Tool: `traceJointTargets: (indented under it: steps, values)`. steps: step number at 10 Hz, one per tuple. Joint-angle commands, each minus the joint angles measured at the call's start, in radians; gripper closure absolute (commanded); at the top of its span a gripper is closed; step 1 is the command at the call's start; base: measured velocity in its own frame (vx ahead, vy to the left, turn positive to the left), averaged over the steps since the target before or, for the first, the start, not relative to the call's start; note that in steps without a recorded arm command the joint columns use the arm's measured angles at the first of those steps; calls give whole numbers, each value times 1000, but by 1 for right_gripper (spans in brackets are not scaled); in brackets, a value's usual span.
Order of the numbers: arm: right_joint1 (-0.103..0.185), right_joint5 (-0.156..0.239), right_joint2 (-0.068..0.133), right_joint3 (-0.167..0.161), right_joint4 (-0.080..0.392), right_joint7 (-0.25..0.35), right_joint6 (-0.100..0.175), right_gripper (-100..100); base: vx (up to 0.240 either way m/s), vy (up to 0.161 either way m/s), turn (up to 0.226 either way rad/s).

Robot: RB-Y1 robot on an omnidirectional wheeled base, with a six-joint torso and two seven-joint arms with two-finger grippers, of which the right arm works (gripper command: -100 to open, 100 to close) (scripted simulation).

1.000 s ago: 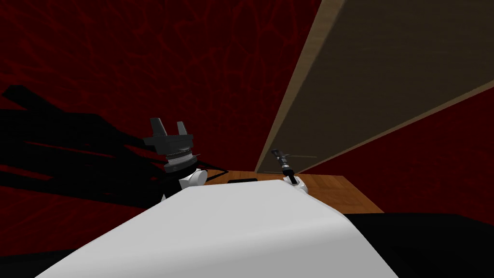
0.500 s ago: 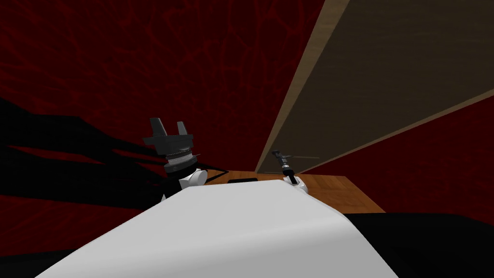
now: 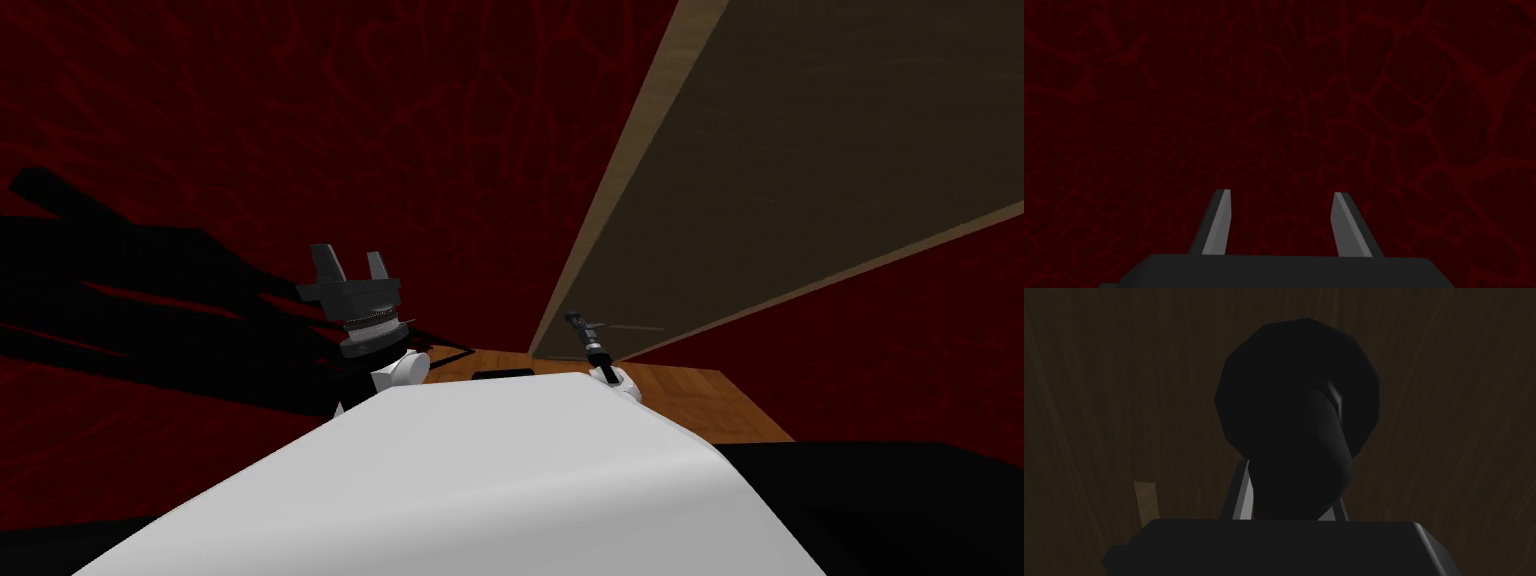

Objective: Pull the door open

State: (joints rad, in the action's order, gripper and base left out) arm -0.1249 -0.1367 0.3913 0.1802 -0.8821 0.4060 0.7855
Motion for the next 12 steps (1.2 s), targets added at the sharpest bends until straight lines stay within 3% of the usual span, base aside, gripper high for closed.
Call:
traceJointTargets:
  steps: [1, 8, 9, 12]
  values:
    - [-14, -6, 10, -4, 8, 12, 26, 100, -184, -40, 113]
    - [-78, -31, 59, -19, 19, 75, 131, 100, -200, -52, 135]
    - [-70, -29, 54, -18, 24, 70, 120, 100, -84, -25, 25]
    - [-91, -38, 71, -22, 44, 89, 172, 100, -184, -73, 166]
